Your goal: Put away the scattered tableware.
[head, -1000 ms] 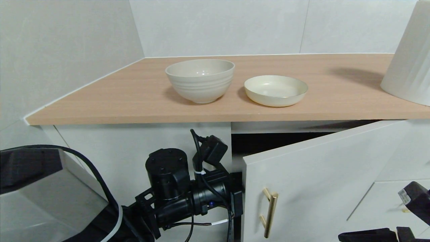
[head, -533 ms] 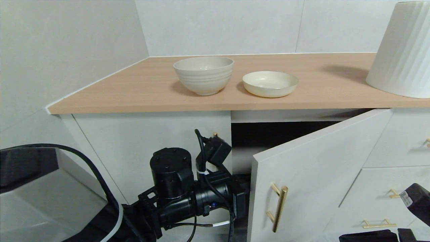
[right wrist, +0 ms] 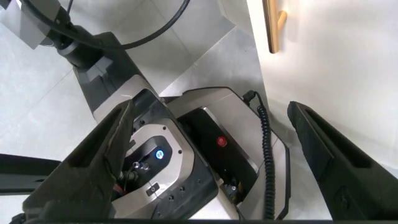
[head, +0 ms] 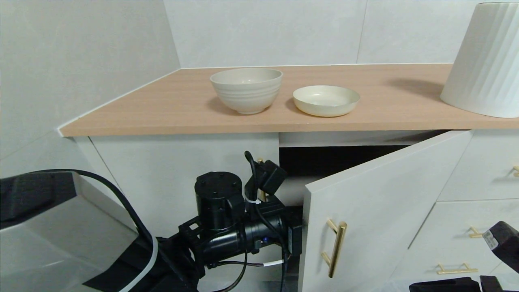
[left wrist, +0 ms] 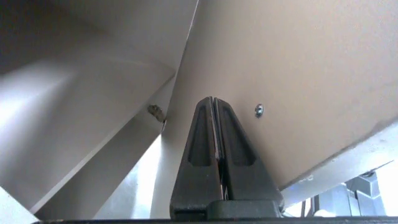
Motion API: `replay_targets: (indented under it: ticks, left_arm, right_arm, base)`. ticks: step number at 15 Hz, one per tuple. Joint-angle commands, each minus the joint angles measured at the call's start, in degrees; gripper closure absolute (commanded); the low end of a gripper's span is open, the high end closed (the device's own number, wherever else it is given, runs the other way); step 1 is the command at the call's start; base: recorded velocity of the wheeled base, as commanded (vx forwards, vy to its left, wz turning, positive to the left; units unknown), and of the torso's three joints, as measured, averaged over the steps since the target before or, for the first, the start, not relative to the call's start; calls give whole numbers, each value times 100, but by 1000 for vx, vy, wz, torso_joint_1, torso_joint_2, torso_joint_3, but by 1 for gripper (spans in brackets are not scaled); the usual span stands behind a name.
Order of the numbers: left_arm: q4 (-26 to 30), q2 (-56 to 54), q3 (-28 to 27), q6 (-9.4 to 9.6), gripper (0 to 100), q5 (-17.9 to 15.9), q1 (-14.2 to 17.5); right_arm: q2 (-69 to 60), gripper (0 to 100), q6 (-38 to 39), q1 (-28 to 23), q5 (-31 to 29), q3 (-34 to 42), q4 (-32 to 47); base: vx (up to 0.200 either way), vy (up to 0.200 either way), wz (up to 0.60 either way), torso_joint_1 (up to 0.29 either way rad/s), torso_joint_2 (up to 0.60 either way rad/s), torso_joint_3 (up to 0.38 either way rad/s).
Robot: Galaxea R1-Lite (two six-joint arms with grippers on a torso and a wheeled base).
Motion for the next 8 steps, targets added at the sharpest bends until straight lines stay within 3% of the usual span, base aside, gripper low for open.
replay_targets:
  ticks: [1, 7, 8]
  left_arm:
    - [110, -5, -91, -1, 100, 5, 1]
    - [672, 13, -487, -1, 100, 216, -105]
    - [681, 39, -540, -1, 100, 208, -113]
  right_arm:
    - [26, 0, 1, 2, 2, 2, -1]
    - [-9, 0, 1, 11, 2, 2, -1]
    - [-18, 0, 1, 11, 2, 2, -1]
  base:
    - [0, 0, 0, 0, 0, 0]
    - [-200, 0, 0, 2, 2, 2]
    - [0, 0, 0, 0, 0, 0]
